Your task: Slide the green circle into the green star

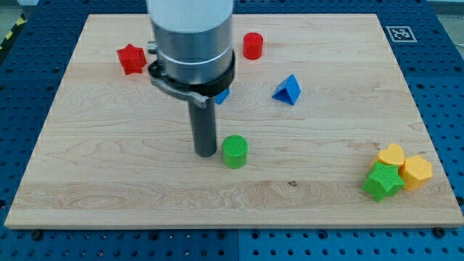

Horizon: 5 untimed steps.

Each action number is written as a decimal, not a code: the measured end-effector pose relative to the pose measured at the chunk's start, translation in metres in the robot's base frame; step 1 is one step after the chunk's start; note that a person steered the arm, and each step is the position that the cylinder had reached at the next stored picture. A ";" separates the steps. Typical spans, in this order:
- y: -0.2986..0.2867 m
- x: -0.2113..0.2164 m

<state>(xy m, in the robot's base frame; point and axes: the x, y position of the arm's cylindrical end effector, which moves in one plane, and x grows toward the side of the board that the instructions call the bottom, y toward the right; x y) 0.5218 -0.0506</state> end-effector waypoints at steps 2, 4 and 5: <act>0.004 0.000; 0.079 0.005; 0.111 0.013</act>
<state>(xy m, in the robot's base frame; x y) 0.5348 0.0605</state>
